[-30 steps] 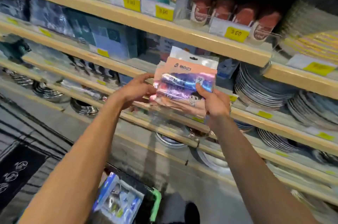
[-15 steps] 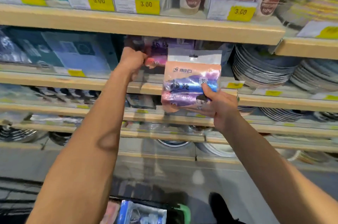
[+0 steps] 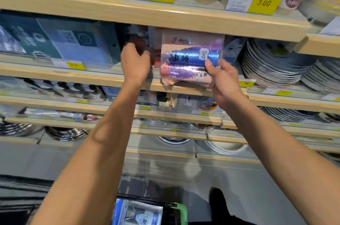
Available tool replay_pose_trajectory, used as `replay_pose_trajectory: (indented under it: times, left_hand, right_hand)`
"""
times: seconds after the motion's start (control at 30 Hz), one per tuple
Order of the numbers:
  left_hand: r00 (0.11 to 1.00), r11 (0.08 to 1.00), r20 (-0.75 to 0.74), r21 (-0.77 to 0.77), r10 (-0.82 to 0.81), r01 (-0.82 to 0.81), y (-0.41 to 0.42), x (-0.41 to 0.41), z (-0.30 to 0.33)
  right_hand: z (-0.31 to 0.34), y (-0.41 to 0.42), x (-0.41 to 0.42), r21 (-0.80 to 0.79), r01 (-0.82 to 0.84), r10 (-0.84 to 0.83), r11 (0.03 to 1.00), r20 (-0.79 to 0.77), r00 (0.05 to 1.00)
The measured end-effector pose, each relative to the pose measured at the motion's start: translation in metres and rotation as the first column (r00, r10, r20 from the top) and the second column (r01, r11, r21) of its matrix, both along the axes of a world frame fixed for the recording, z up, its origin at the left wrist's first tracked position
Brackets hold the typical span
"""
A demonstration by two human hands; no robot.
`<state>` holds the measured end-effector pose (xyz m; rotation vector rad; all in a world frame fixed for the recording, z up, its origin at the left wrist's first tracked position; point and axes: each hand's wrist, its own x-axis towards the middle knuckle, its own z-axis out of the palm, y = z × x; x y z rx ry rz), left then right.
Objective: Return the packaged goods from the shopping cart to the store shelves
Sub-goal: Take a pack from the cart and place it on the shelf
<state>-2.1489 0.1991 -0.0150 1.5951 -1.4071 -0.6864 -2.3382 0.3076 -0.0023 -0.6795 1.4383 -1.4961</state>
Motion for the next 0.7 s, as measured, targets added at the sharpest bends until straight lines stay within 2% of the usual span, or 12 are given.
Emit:
replay_pose_trajectory:
  times: [0.07, 0.17, 0.23, 0.3, 0.37, 0.47, 0.6, 0.7]
  left_hand:
    - [0.989, 0.997, -0.123, 0.008, -0.078, 0.079, 0.010, 0.000, -0.003]
    - [0.954, 0.963, -0.145, 0.025, -0.264, 0.270, 0.026, -0.008, -0.004]
    - [0.945, 0.952, -0.137, 0.030, -0.299, 0.305, 0.023, -0.009, -0.009]
    - [0.952, 0.963, -0.154, 0.013, -0.265, 0.270, 0.017, -0.007, -0.013]
    - [0.978, 0.981, -0.083, -0.038, -0.192, 0.189, 0.012, -0.004, -0.016]
    - [0.992, 0.997, 0.124, -0.066, -0.028, 0.037, 0.012, -0.005, -0.017]
    - [0.949, 0.996, 0.315, -0.082, -0.012, 0.040, 0.020, -0.005, -0.018]
    - [0.939, 0.989, 0.342, -0.124, -0.029, 0.075, 0.029, 0.006, -0.017]
  right_hand:
    - [0.003, -0.020, 0.001, -0.004, 0.023, -0.023, 1.000, -0.024, 0.999]
    - [0.003, -0.044, 0.001, -0.033, 0.063, -0.066, 0.997, -0.087, 0.994]
    - [0.001, -0.055, -0.001, -0.033, 0.111, -0.116, 0.993, -0.207, 0.971]
    - [0.000, -0.064, -0.004, -0.027, 0.145, -0.146, 0.989, -0.346, 0.927]
    - [-0.003, -0.069, -0.004, 0.014, 0.179, -0.148, 0.984, -0.505, 0.850]
    - [-0.013, -0.067, 0.000, 0.069, 0.178, -0.079, 0.982, -0.703, 0.707]
    - [-0.020, -0.055, 0.009, 0.147, 0.205, -0.022, 0.968, -0.762, 0.648]
    - [-0.011, -0.041, 0.022, 0.050, 0.324, -0.164, 0.945, -0.782, 0.602]
